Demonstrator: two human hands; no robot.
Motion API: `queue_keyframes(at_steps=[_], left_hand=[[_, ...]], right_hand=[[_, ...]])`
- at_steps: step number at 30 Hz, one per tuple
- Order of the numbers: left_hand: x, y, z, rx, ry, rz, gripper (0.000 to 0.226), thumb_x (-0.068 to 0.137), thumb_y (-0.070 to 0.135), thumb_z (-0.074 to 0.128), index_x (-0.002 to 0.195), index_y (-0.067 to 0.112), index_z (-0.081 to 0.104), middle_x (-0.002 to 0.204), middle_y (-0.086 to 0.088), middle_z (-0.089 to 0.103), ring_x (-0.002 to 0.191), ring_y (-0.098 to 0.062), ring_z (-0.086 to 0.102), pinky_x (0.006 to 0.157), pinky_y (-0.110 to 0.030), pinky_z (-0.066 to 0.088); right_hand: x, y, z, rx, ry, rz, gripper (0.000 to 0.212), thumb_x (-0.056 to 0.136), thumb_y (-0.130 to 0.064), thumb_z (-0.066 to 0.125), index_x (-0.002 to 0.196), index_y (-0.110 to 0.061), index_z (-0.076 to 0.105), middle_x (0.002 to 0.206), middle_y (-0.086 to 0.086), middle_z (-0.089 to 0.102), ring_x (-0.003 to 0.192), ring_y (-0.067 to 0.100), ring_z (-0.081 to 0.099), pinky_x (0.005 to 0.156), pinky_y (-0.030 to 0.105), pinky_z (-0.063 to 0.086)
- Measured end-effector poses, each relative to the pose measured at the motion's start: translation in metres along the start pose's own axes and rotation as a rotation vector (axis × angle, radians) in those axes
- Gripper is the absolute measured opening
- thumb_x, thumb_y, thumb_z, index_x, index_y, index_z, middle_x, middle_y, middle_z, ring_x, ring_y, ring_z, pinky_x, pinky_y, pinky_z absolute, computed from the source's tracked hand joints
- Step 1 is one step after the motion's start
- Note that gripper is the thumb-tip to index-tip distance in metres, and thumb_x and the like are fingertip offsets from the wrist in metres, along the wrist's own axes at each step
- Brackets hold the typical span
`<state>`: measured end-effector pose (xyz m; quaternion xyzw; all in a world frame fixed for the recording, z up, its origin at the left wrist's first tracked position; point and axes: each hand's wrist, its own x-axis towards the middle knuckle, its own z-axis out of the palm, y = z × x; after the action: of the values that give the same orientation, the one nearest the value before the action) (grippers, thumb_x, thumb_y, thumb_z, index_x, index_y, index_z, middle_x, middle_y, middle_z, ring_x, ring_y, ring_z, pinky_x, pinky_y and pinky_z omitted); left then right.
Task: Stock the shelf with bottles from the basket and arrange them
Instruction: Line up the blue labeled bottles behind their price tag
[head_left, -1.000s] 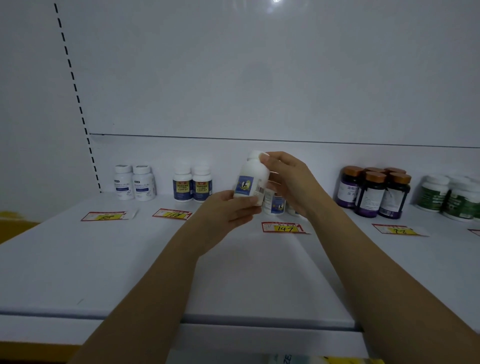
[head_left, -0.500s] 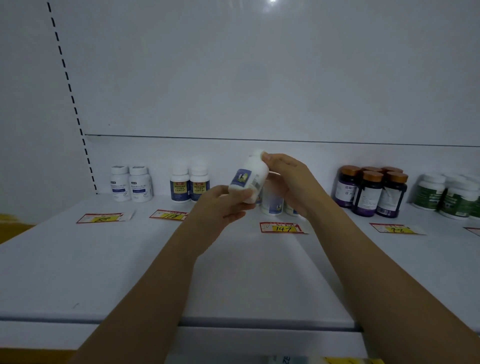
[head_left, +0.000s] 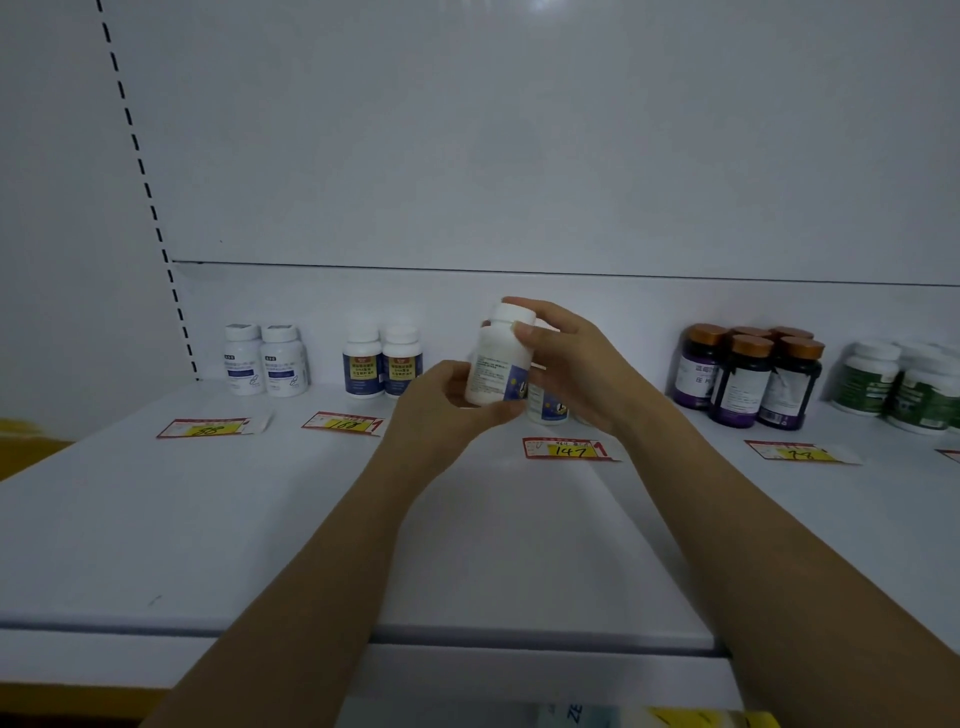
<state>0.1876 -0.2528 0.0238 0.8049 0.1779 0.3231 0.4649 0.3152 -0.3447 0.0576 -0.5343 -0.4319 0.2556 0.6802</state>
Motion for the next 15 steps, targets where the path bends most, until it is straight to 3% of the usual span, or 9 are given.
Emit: queue_keyframes(at_steps=[6, 12, 15], left_hand=[[0.004, -0.009, 0.0, 0.047, 0.086, 0.042, 0.056, 0.074, 0.022, 0.079, 0.123, 0.016, 0.054, 0.107, 0.009, 0.058, 0.093, -0.008, 0.056, 0.068, -0.009, 0.041], [0.01, -0.014, -0.005, 0.057, 0.251, 0.18, 0.062, 0.071, 0.013, 0.08, 0.127, 0.013, 0.054, 0.124, -0.001, 0.06, 0.11, -0.016, 0.055, 0.094, -0.03, 0.046], [0.011, -0.016, -0.006, 0.117, 0.31, 0.231, 0.065, 0.071, 0.014, 0.081, 0.129, 0.013, 0.053, 0.126, -0.004, 0.06, 0.114, -0.016, 0.054, 0.095, -0.024, 0.042]], right_hand=[[-0.002, 0.0, 0.003, -0.09, -0.087, -0.012, 0.046, 0.091, -0.003, 0.055, 0.136, -0.008, 0.048, 0.13, 0.008, 0.06, 0.119, 0.024, 0.057, 0.095, 0.036, 0.05], [-0.011, -0.009, 0.011, -0.198, -0.198, -0.162, 0.051, 0.075, 0.015, 0.065, 0.116, -0.014, 0.059, 0.13, 0.001, 0.061, 0.122, 0.016, 0.055, 0.102, 0.037, 0.047], [-0.014, -0.01, 0.014, -0.272, -0.221, -0.18, 0.051, 0.073, 0.015, 0.068, 0.108, -0.02, 0.057, 0.127, -0.002, 0.061, 0.122, 0.015, 0.054, 0.103, 0.033, 0.046]])
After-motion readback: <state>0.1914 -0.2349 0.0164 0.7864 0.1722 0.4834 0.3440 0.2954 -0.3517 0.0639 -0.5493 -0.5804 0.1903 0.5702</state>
